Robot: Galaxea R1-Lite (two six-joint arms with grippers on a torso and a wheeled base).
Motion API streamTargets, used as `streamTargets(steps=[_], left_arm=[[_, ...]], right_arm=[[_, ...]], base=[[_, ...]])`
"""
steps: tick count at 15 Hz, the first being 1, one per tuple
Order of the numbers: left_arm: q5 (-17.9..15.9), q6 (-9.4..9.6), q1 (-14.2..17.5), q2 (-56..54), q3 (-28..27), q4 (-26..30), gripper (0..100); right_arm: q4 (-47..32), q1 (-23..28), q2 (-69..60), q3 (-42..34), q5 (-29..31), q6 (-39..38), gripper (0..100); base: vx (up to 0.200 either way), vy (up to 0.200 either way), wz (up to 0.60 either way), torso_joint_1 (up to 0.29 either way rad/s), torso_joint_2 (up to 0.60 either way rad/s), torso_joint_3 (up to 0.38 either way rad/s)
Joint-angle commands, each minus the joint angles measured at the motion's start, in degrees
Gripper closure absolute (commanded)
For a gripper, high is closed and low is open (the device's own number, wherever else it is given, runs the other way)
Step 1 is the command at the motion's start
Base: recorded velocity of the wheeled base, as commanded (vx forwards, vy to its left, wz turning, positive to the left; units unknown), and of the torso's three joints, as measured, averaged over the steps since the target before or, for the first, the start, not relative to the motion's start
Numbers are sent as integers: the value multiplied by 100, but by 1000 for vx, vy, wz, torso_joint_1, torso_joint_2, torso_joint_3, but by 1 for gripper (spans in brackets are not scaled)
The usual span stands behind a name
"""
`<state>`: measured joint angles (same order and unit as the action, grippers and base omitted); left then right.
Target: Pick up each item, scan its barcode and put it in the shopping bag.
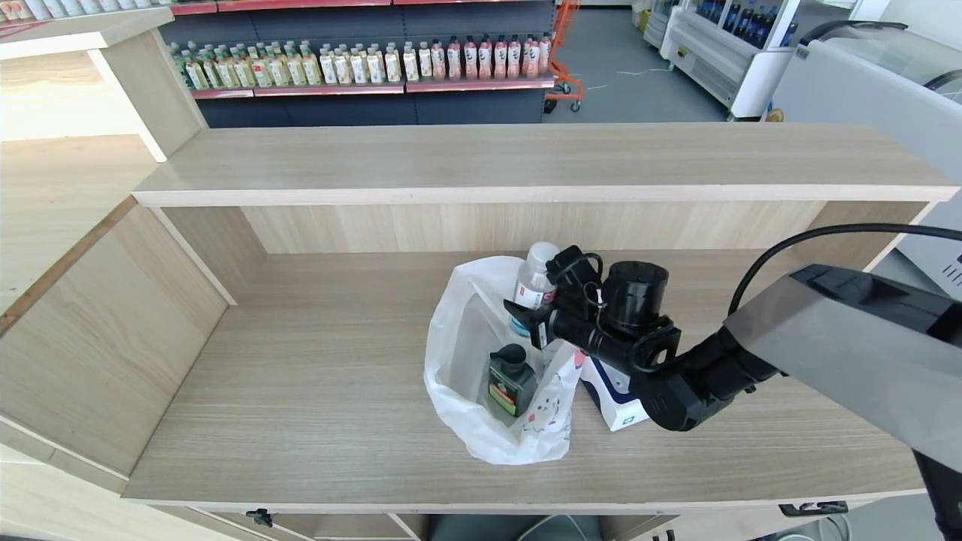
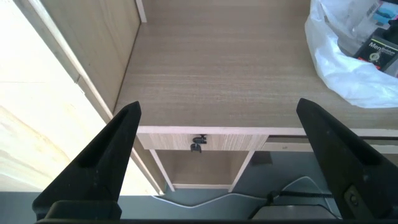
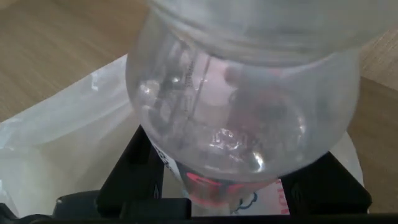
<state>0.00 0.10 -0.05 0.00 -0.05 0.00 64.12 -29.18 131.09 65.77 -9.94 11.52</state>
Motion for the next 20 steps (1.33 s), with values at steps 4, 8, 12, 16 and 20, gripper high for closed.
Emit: streamTargets(steps=[4,8,12,16,20], left_arm=[[0,-1,5,9,5,0,0],[0,-1,-4,9,-4,0,0],[0,-1,5,9,-4,0,0],[0,-1,5,9,5,0,0],[0,-1,5,9,5,0,0]], right_arm=[[109,-26,462,120,18,52,100],[294,-8,550,-3,18,105,100],[294,18,506,-11,0,122,0],[250,-17,5,-47,-307,8,0],[215,-70,-1314,-802,-325,-519,0]], base=[[0,0,0,0,0,0],[0,0,0,0,0,0],[0,0,0,0,0,0],[0,0,0,0,0,0],[0,0,0,0,0,0]])
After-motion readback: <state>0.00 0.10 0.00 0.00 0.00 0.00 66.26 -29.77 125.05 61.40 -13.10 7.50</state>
